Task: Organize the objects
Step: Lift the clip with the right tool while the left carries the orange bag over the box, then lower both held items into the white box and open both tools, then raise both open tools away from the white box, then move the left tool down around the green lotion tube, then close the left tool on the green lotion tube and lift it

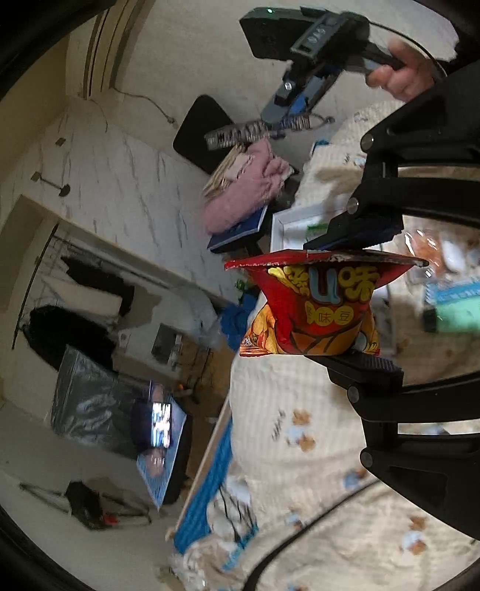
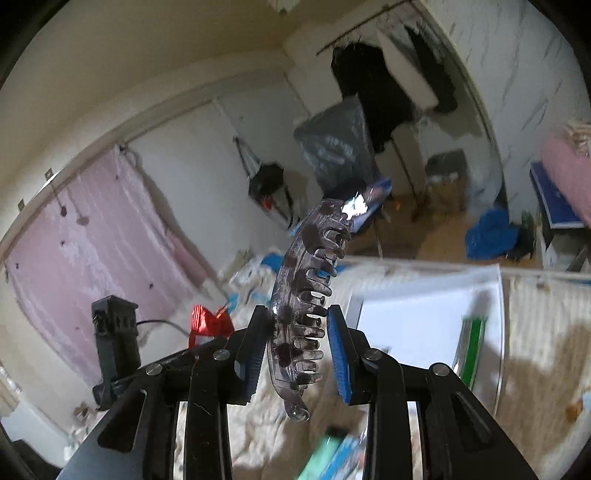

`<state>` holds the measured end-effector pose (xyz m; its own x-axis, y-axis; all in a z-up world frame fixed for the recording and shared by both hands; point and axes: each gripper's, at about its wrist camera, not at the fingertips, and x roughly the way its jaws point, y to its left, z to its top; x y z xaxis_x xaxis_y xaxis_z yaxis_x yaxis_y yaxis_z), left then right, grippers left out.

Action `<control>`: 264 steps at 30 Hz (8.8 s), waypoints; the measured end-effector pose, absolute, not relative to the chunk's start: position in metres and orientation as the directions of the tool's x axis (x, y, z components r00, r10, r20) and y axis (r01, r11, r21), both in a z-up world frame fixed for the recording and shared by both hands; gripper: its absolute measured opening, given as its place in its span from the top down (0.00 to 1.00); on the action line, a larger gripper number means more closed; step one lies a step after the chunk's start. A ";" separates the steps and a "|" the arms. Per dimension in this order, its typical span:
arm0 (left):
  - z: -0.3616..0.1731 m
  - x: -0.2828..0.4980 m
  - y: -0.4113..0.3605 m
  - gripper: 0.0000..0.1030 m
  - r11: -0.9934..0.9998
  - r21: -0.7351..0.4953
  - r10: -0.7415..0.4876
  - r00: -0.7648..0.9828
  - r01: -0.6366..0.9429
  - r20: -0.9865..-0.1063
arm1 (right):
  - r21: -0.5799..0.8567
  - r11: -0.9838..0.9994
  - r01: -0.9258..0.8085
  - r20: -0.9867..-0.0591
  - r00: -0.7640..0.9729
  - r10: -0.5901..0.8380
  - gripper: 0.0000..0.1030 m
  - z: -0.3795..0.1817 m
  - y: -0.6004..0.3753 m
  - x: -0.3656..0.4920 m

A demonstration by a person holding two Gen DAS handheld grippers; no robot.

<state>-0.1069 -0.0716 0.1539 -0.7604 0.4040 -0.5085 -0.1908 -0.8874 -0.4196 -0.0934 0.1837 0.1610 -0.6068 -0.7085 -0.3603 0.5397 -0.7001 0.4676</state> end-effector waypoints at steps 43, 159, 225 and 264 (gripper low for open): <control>-0.010 -0.191 0.042 0.50 -0.778 -0.530 0.622 -0.532 -0.338 -0.574 | 0.342 -0.890 0.301 -0.638 -0.621 -0.455 0.67 0.006 0.185 -0.167; 0.037 0.043 -0.012 0.00 -0.952 -0.278 0.281 -0.726 -0.128 -0.628 | 0.147 -0.934 0.325 -0.551 -0.757 -0.350 0.00 0.029 0.199 0.074; -0.023 -0.059 -0.023 0.51 -0.911 -0.413 0.368 -0.401 0.026 -0.839 | 0.270 -0.925 0.268 -0.760 -0.531 -0.376 0.00 -0.026 0.205 0.037; -0.062 -0.080 -0.008 0.34 -0.943 -0.331 0.324 -0.303 -0.031 -0.896 | 0.299 -0.919 0.255 -0.782 -0.486 -0.390 0.00 -0.035 0.207 0.032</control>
<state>-0.0798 -0.0077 -0.0617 -0.3025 0.3241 -0.8964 -0.0307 -0.9433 -0.3307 0.0323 0.2073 -0.0349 -0.4860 -0.3896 -0.7823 0.2551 -0.9194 0.2994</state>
